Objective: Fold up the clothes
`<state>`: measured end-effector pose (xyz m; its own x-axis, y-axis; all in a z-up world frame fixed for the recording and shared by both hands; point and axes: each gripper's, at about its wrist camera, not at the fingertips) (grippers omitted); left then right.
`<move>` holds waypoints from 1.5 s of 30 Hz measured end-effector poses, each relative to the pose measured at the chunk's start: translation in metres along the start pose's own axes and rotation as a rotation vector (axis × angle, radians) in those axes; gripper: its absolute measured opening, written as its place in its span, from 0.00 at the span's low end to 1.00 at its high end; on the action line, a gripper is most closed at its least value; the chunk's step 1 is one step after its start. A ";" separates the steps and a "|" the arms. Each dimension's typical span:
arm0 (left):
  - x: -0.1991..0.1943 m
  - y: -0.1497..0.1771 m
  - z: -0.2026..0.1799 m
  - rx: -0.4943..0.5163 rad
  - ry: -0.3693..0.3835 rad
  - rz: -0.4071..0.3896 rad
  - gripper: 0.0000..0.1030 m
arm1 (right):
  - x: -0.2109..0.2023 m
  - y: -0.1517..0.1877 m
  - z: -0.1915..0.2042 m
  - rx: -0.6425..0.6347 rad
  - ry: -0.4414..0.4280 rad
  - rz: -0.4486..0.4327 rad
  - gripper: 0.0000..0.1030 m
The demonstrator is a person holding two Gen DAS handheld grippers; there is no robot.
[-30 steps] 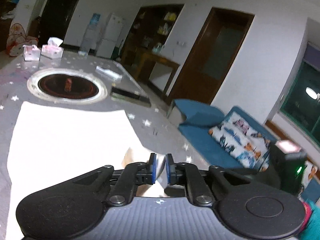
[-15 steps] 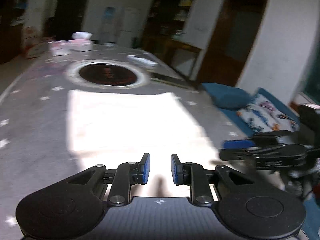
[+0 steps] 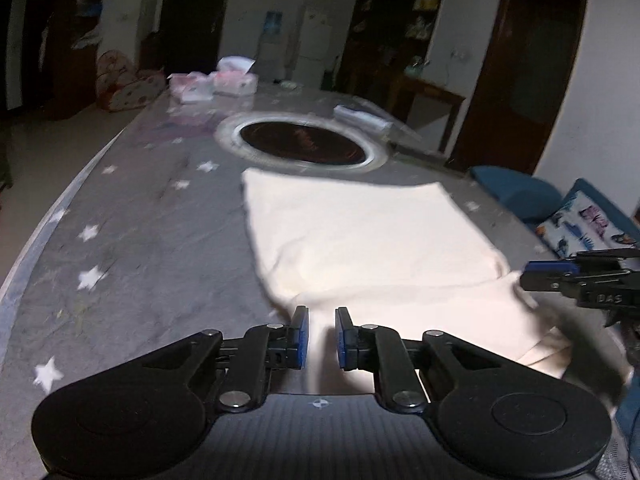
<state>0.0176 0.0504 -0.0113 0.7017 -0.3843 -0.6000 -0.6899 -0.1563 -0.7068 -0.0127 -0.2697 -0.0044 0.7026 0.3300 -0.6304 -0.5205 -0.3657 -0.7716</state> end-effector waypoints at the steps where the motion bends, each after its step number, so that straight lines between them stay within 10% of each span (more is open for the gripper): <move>1: 0.001 -0.001 -0.004 0.004 0.019 -0.001 0.15 | -0.003 -0.004 0.002 -0.017 0.009 -0.016 0.23; 30: -0.015 0.028 -0.024 0.223 0.072 0.088 0.16 | -0.016 0.009 0.037 -0.229 -0.070 0.055 0.23; 45: -0.043 0.081 -0.050 0.661 0.102 0.098 0.24 | -0.027 0.011 0.043 -0.312 -0.102 0.098 0.27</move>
<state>-0.0778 0.0086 -0.0240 0.5986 -0.4578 -0.6574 -0.4724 0.4610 -0.7512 -0.0589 -0.2449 0.0007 0.5963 0.3600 -0.7175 -0.3982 -0.6434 -0.6538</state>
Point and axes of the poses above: each gripper's, at about its wrist camera, not at the fingertips, and x roughly the way its jaws point, z to its left, y to its underside, and after that the axes turned 13 degrees about -x, right-handed
